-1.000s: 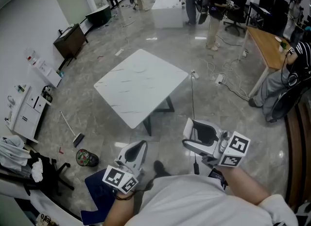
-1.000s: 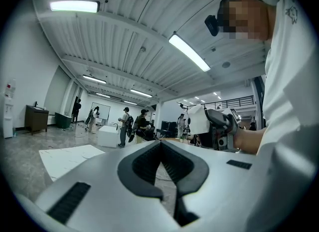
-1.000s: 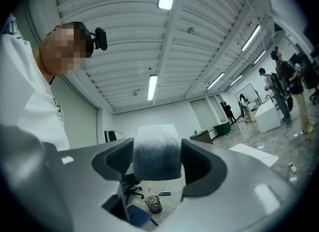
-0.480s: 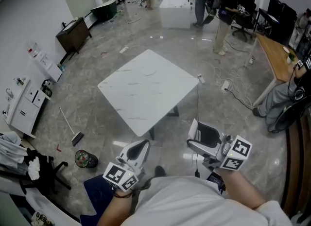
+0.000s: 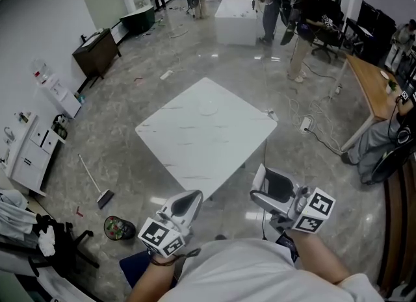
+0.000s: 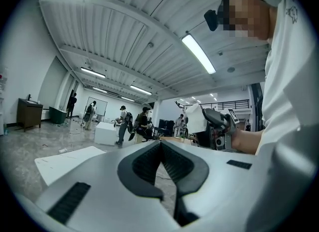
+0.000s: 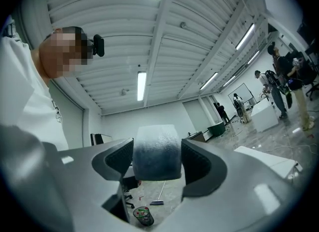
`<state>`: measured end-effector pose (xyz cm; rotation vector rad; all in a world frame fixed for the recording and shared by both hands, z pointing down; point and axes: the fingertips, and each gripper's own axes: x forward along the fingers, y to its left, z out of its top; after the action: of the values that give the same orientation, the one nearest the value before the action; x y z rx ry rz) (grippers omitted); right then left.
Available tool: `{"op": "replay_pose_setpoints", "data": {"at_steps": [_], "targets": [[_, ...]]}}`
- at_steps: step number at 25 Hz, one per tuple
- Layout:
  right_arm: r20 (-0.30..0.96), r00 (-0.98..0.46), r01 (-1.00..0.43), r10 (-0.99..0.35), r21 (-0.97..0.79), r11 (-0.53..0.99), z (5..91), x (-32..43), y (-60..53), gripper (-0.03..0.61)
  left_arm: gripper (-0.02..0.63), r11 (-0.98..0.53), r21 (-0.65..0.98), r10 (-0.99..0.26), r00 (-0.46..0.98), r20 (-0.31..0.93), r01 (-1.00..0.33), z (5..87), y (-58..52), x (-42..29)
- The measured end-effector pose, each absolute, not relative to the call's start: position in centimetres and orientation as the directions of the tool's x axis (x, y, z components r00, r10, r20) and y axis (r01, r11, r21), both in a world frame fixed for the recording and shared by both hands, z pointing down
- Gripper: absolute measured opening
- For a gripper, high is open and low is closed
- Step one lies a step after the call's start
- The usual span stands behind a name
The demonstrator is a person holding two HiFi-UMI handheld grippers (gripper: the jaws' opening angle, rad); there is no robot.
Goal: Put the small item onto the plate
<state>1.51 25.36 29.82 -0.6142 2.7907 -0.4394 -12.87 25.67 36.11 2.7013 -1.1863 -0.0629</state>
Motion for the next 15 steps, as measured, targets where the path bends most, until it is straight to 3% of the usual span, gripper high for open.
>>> {"op": "replay_pose_setpoints", "data": {"at_steps": [15], "targets": [[-0.152,-0.883,-0.367,-0.444,-0.366,0.855,30.7,-0.8,18.4,0.288,0.006,-0.655,0.218,-0.733,0.678,0.046,-0.723,37.1,20.0,-15.4]]}}
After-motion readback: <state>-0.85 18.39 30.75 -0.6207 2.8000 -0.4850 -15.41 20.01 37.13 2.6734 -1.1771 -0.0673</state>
